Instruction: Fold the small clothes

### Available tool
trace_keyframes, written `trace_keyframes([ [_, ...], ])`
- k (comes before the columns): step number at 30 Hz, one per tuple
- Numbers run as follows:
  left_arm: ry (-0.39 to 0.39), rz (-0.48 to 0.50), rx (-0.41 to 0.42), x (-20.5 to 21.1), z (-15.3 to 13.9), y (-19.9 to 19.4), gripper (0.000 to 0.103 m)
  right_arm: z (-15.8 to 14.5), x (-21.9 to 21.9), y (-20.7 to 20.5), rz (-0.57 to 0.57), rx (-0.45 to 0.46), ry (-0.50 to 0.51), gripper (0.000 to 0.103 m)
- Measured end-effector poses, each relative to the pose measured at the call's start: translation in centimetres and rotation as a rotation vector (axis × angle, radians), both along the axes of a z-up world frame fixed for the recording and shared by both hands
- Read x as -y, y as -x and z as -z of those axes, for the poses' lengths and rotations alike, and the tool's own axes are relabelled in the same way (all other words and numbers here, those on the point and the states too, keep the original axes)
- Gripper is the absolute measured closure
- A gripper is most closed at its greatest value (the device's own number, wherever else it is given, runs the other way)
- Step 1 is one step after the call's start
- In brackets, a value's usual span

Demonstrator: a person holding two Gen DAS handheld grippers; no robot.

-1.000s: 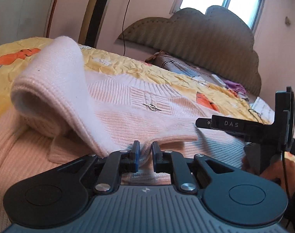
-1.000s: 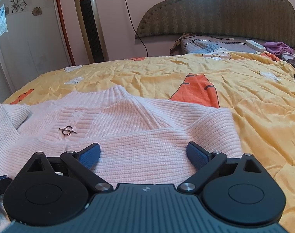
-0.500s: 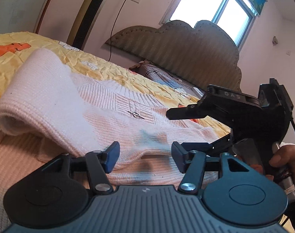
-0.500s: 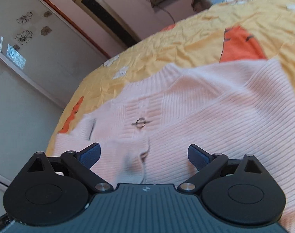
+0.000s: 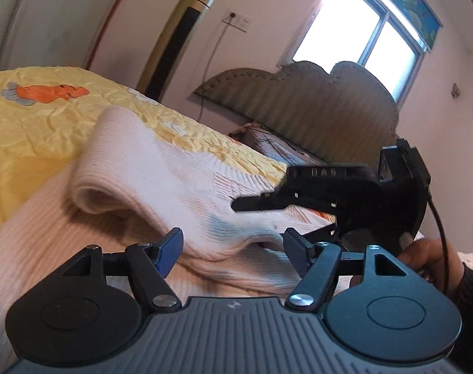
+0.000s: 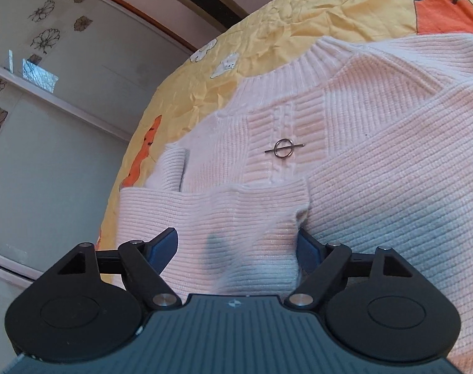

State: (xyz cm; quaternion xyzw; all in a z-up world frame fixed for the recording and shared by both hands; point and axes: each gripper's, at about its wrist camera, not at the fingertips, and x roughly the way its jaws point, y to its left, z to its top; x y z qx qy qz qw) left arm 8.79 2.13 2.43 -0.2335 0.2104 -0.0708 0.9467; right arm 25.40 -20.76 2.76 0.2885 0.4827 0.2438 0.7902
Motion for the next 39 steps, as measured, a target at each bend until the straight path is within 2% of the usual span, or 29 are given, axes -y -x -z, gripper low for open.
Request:
trace_keyframes([
  [1,0.021,-0.034,-0.006,-0.7,-0.1,0.5,0.030,0.0,-0.5,0.2,-0.026,0.013,0.027,0.041],
  [4,0.167,-0.102,-0.060,-3.5,-0.3,0.6,0.030,-0.2,-1.7,0.7,-0.074,0.076,0.129,0.050],
  [5,0.219,-0.128,-0.072,-4.4,-0.4,0.4,0.030,-0.3,-1.7,0.8,-0.073,0.080,0.136,0.052],
  [7,0.320,-0.187,-0.074,-6.0,-0.6,-0.1,0.030,-0.3,-1.1,0.8,-0.057,0.076,0.122,0.076],
  [9,0.382,-0.221,-0.087,-7.3,-0.5,-1.1,0.028,-0.2,-0.4,0.9,-0.028,0.075,0.080,0.082],
  [12,0.427,-0.244,-0.117,-8.4,-0.1,-2.0,0.028,-2.2,0.6,1.8,0.010,0.155,0.042,0.083],
  [16,0.478,-0.273,-0.116,-9.4,0.2,-2.4,0.028,-7.6,3.6,3.0,0.062,0.279,-0.051,0.083],
  [18,0.494,-0.257,-0.124,-9.4,0.6,-2.5,0.025,-9.9,5.9,3.8,0.101,0.339,-0.073,0.083],
  [20,0.496,-0.231,-0.153,-9.3,1.1,-3.1,0.024,-10.7,8.6,4.3,0.157,0.363,-0.080,0.083],
  [22,0.508,-0.215,-0.188,-9.2,1.7,-4.0,0.024,-9.7,11.7,4.4,0.228,0.323,-0.080,0.083],
  [24,0.504,-0.240,-0.200,-9.2,1.9,-4.7,0.024,-7.5,13.6,4.1,0.278,0.262,-0.036,0.083],
  [27,0.494,-0.266,-0.234,-9.3,1.7,-6.4,0.024,-4.4,14.3,4.3,0.307,0.196,0.005,0.083],
  [29,0.444,-0.261,-0.274,-9.0,1.3,-7.9,0.026,-3.4,14.5,4.2,0.315,0.183,0.000,0.083],
  [30,0.422,-0.264,-0.286,-8.8,1.3,-8.4,0.028,-2.9,14.0,4.3,0.317,0.184,-0.007,0.083],
  [31,0.395,-0.282,-0.296,-8.7,1.2,-8.7,0.046,-2.9,14.0,4.2,0.319,0.190,-0.014,0.083],
  [32,0.342,-0.301,-0.324,-8.3,1.2,-9.1,0.072,-3.1,13.9,4.2,0.320,0.196,-0.023,0.083],
  [34,0.273,-0.328,-0.379,-8.1,1.7,-9.6,0.093,-3.8,14.2,4.6,0.318,0.221,-0.041,0.083],
  [39,0.216,-0.313,-0.346,-7.9,1.5,-8.6,0.095,-5.5,15.0,5.0,0.332,0.257,-0.060,0.083],
])
